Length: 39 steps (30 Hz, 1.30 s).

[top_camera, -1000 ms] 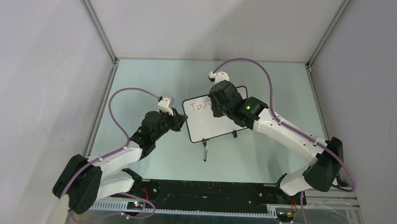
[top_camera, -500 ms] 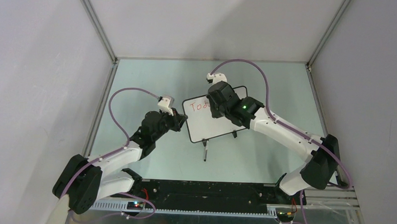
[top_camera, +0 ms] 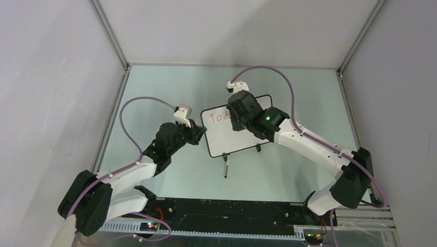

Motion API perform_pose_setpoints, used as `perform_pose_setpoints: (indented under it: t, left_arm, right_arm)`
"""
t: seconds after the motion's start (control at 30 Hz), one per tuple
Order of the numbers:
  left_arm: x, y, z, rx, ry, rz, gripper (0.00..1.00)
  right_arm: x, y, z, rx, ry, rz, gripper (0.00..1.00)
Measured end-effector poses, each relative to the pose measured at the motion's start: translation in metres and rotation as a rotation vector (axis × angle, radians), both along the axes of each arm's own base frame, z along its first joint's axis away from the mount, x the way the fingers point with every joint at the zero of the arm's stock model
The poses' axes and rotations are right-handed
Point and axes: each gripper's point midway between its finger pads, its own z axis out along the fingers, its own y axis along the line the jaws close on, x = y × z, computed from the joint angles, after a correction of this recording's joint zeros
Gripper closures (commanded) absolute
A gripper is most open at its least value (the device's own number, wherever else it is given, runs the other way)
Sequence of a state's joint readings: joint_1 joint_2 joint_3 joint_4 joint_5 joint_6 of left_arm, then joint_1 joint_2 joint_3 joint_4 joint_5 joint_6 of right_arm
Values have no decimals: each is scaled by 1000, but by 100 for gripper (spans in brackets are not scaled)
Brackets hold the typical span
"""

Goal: Write a sentence on the whiteboard

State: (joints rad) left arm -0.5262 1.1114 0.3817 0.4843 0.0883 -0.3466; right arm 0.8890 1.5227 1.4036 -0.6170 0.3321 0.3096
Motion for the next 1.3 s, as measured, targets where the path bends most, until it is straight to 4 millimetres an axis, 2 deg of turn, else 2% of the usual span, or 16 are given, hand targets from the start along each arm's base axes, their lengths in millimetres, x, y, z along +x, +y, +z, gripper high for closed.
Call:
perform_pose_setpoints:
  t: [1.3]
  left_arm:
    - [1, 1, -1, 9, -2, 5, 100]
  right_arm:
    - [-5, -3, -11, -19, 24, -4, 100]
